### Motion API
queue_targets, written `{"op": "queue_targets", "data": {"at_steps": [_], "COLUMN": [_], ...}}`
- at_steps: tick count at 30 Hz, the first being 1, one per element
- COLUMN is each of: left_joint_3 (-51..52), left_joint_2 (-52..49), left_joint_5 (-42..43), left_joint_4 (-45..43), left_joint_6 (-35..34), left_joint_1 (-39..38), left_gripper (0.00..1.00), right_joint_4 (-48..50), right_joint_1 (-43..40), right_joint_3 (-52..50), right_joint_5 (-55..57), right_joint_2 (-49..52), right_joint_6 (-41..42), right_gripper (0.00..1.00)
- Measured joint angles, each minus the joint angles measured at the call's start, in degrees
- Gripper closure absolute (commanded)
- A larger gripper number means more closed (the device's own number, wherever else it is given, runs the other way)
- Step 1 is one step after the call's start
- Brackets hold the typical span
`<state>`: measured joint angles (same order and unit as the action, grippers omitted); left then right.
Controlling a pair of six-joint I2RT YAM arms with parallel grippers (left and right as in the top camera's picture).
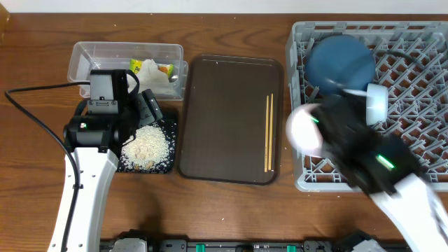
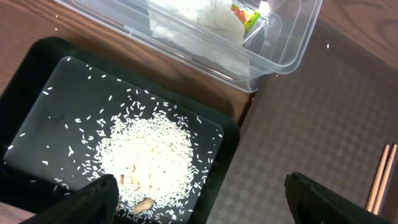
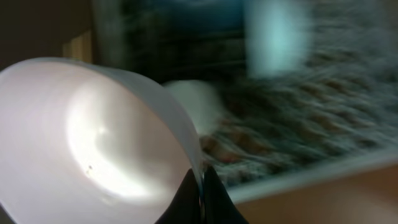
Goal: Sort waste into correct bins and load items into the dishwasher rack
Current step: 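Lift the pink bowl with right gripper and lower it into the rack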
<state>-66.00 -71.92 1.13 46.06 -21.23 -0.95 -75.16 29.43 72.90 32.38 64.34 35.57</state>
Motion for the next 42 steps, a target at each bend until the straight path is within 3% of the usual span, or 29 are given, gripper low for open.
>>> {"op": "queue_targets", "data": {"at_steps": [7,13,18,28,35,42], "left_joint_3": [0.0,0.0,0.0,0.0,0.0,0.0], "left_joint_2": [0.0,0.0,0.0,0.0,0.0,0.0], "left_joint_5": [0.0,0.0,0.0,0.0,0.0,0.0], "left_joint_4": [0.0,0.0,0.0,0.0,0.0,0.0], "left_joint_6": [0.0,0.0,0.0,0.0,0.0,0.0], "left_joint_1": [0.0,0.0,0.0,0.0,0.0,0.0], "left_gripper": [0.12,0.12,0.12,0.12,0.12,0.12], "right_joint_4": [-16.9,-19.4,-17.1,-14.0,-12.1,0.5], "right_joint_1": [-9.0,-21.5,-28.8,-29.4,-29.4,-29.4], "right_joint_3": [0.1,0.1,0.1,0.1,0.1,0.1], "right_joint_5": [16.1,20.3,21.5,27.6,34.4,35.1], "right_joint_2": [-17.2,-14.6,-1.9,22.7,27.6,27.6], "right_joint_6": [13.9,17.1,12.9,2.7,0.9,-12.6], "right_gripper": [0.99,0.99,0.99,0.99,0.99,0.99]}}
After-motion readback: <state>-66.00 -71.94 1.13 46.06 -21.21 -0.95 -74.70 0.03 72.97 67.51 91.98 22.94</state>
